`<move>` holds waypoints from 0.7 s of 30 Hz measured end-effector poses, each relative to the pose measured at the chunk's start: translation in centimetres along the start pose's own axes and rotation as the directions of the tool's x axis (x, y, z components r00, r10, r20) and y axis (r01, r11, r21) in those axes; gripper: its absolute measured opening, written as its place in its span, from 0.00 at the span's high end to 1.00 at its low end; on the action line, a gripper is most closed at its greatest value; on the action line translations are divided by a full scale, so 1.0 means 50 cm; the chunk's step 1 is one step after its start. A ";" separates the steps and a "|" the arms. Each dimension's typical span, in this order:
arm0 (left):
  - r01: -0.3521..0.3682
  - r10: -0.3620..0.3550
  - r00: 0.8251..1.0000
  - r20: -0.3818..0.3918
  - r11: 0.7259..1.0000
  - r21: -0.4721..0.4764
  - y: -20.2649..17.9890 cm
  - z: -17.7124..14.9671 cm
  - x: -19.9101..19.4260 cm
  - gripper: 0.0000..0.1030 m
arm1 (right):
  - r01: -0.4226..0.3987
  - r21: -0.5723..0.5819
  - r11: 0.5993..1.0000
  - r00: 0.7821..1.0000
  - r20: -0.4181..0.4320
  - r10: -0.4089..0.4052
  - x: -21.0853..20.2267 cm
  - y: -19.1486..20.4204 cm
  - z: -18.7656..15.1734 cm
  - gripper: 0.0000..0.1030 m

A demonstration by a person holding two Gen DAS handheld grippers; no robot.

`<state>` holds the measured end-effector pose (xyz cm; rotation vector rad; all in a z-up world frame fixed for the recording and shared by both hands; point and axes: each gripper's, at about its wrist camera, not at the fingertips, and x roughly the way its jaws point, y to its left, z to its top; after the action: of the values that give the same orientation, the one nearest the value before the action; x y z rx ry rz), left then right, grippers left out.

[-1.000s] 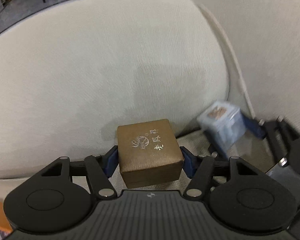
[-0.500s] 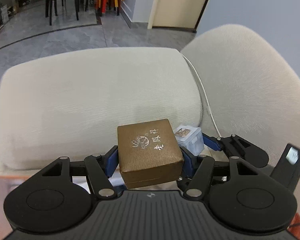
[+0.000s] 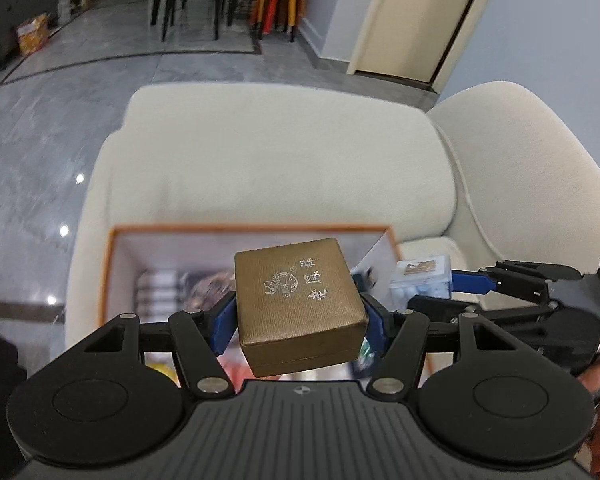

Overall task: Organize rigid objects
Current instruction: 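Carry the gold box with left tool while right lowers the clear cube into the box and opens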

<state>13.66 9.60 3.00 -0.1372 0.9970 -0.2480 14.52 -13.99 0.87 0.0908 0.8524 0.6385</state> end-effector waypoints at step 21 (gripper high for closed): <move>0.125 -0.116 0.983 -0.139 0.991 0.053 0.095 -0.096 -0.005 0.30 | 0.037 0.174 0.984 0.915 -0.403 0.036 0.137 0.099 -0.099 0.51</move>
<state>10.18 14.26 -0.45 -0.1259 1.1167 -0.4030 11.80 -7.00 -5.43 0.1221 1.3125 0.5877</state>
